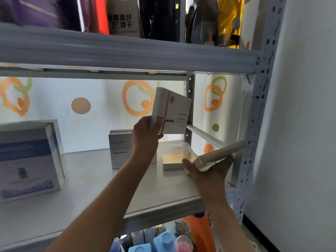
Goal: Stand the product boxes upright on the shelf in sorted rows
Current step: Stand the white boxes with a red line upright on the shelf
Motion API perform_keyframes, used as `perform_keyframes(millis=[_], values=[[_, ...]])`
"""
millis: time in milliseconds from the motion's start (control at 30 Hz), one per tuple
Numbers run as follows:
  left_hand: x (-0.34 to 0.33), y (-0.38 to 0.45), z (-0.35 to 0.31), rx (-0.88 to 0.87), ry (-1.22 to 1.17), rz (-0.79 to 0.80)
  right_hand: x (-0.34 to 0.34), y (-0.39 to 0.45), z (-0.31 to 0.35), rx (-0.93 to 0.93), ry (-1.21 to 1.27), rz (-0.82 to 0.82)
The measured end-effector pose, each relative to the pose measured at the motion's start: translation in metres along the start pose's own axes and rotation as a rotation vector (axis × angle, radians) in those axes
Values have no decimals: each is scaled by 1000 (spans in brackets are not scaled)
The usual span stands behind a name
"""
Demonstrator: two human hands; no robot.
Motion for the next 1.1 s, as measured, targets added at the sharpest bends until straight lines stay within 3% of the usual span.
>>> perform_keyframes(millis=[100, 467, 533, 667, 767, 1100], values=[[12, -11, 9, 77, -133, 3, -4, 0, 4, 9, -12, -4], [39, -37, 45, 192, -240, 80, -17, 0, 27, 18, -8, 162], [46, -40, 50, 221, -258, 60, -18, 8, 38, 42, -35, 123], [63, -49, 60, 290, -373, 4, -25, 34, 50, -28, -369, 22], [81, -53, 65, 310, -455, -52, -40, 51, 41, -98, -677, 67], [99, -66, 74, 378, -602, -51, -84, 53, -1, -122, -1110, 219]])
Point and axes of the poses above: each hand's wrist, its own y-axis towards the middle knuckle, its own x-axis out of the back of the hand, z = x × y, the point moved 10 cm from there along y, towards the middle knuckle, and after that the axes turned 1 degree about -y, right-handed, at the moved point
